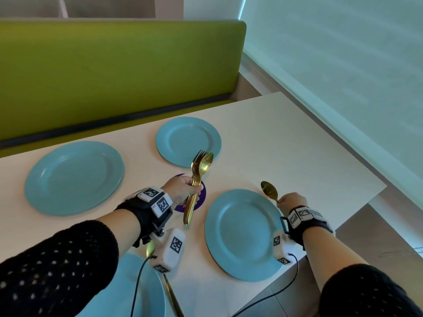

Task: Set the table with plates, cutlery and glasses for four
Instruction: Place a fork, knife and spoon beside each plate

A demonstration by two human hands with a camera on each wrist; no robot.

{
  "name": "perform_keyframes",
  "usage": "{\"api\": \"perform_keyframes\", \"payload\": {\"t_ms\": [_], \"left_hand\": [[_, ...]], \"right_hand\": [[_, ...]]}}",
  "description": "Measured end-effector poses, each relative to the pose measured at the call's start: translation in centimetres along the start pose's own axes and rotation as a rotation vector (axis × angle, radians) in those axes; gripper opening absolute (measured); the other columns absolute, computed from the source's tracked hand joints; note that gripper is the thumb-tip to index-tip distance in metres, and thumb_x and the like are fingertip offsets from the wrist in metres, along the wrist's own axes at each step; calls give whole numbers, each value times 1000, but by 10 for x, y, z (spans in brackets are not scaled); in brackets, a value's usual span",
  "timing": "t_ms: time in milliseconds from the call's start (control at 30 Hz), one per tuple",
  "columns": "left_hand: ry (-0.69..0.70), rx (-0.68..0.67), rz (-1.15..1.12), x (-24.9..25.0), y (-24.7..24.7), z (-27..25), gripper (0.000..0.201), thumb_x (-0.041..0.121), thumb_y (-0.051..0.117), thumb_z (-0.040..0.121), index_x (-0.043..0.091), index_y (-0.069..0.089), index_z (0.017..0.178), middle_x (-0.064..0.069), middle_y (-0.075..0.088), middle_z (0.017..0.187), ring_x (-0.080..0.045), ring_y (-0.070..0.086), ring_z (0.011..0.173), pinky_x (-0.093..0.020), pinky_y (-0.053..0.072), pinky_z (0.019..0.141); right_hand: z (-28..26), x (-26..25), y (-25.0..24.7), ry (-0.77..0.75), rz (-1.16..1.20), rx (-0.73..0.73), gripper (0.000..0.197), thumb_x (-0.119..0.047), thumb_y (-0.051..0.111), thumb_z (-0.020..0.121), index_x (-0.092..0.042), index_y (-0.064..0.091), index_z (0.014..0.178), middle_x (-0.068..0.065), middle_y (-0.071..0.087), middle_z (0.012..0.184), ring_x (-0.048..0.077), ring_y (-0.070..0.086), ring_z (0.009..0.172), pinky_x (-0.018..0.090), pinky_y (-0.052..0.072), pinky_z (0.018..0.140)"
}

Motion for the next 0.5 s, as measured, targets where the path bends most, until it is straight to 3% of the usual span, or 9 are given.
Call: {"api": "perform_keyframes", "payload": {"t_ms": [100, 200, 267, 400, 467, 500], "left_hand": [[-2, 7, 3, -1, -1, 2, 10, 4, 57, 91, 9, 57, 83, -7, 58, 73, -16, 56, 63, -21, 54, 52], [-2, 21, 3, -2, -4, 4, 11, 4, 57, 91, 10, 57, 82, -7, 58, 74, -17, 57, 64, -26, 54, 60], [-1, 28, -2, -3, -5, 5, 12, 4, 56, 92, 10, 57, 81, -6, 58, 73, -17, 57, 64, -28, 53, 64], [-4, 34, 0, -3, -6, 6, 10, 4, 57, 91, 10, 58, 83, -5, 58, 74, -16, 57, 64, -23, 54, 56], [-4, 38, -4, -3, -6, 7, 8, 4, 57, 91, 9, 58, 86, -5, 58, 74, -17, 57, 64, -24, 54, 59], [-1, 39, -3, -3, -6, 7, 9, 4, 56, 91, 9, 58, 85, -5, 58, 73, -17, 57, 64, -25, 53, 60]], "right_hand": [[8, -1, 7, 0, -19, -6, 29, -19, 44, 95, -14, 71, 105, 3, 70, 109, 19, 64, 93, 25, 54, 86], [15, 1, 11, 22, -6, 3, 28, -19, 46, 93, -13, 72, 99, 5, 72, 101, 21, 55, 77, 24, 53, 75], [18, 2, 13, 31, 7, 12, 26, -19, 47, 91, -13, 73, 93, 4, 70, 89, 22, 53, 74, 23, 48, 65], [22, 5, 18, 74, 66, 11, 21, -17, 51, 88, -15, 66, 73, 1, 57, 66, 22, 55, 66, 18, 36, 47], [22, 5, 19, 77, 94, 13, 20, -18, 51, 87, -15, 65, 72, 2, 57, 66, 22, 55, 65, 17, 31, 44], [21, 5, 19, 75, 102, 12, 20, -18, 51, 87, -15, 67, 76, 2, 59, 70, 22, 56, 66, 18, 35, 47]]}}
Point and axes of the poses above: each hand's wrist, its own z-axis towards the middle knuckle, its own y-axis out of the palm, x = y × z, the point moved 6 cm from there along z, towards the middle knuckle
